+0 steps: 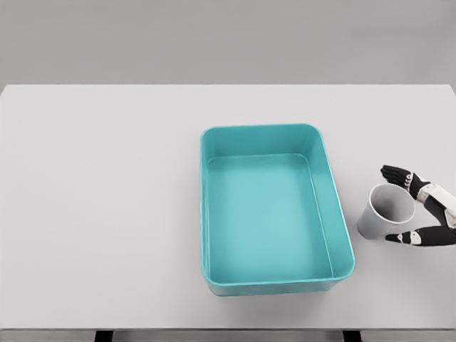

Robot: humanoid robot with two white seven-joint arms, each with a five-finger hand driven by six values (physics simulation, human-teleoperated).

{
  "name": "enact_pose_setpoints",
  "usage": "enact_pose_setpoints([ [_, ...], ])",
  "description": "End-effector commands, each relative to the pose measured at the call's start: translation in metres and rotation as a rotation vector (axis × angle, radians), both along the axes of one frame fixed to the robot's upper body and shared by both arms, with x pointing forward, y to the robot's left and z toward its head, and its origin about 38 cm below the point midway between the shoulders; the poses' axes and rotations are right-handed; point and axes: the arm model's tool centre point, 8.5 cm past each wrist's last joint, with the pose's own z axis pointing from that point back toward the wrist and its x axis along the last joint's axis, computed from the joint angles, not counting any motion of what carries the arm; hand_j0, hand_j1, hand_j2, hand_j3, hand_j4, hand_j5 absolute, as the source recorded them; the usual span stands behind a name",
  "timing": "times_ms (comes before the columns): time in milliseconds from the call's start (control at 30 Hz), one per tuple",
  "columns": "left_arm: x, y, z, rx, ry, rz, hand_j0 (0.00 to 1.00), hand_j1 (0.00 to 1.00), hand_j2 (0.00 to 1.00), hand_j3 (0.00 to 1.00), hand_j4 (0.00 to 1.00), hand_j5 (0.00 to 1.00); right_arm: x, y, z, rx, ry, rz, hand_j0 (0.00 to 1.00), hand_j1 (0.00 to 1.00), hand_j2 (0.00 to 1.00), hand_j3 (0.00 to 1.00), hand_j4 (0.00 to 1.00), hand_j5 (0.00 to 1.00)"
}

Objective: Put the paper cup into the basket with your right arm

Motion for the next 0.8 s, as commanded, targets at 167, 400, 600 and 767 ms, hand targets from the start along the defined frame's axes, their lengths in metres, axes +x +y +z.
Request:
enact_pose_setpoints([
  [167, 0.0, 0.0, 0.0, 0.0, 0.0, 0.001, 1.0, 1.0, 1.0, 1.0, 1.0, 1.0, -0.001, 0.005, -0.006, 0.023, 0.01, -0.003, 1.0, 1.0, 1.0, 1.0, 1.0, 1.0],
  [400, 0.0, 0.0, 0.0, 0.0, 0.0, 0.001, 1.0, 1.0, 1.0, 1.0, 1.0, 1.0, 0.0, 0.009, -0.008, 0.041, 0.003, -0.004, 1.0, 1.0, 1.0, 1.0, 1.0, 1.0],
  [600, 0.0, 0.0, 0.0, 0.0, 0.0, -0.001, 1.0, 1.0, 1.0, 1.0, 1.0, 1.0, -0.001, 0.011, -0.009, 0.046, 0.006, -0.001, 1.0, 1.0, 1.0, 1.0, 1.0, 1.0],
  [767, 0.0, 0.0, 0.0, 0.0, 0.0, 0.001, 1.0, 1.0, 1.0, 1.0, 1.0, 1.0, 0.0, 0.011, -0.009, 0.044, 0.003, 0.0, 0.92, 0.92, 0.92, 0.92, 0.92, 0.92],
])
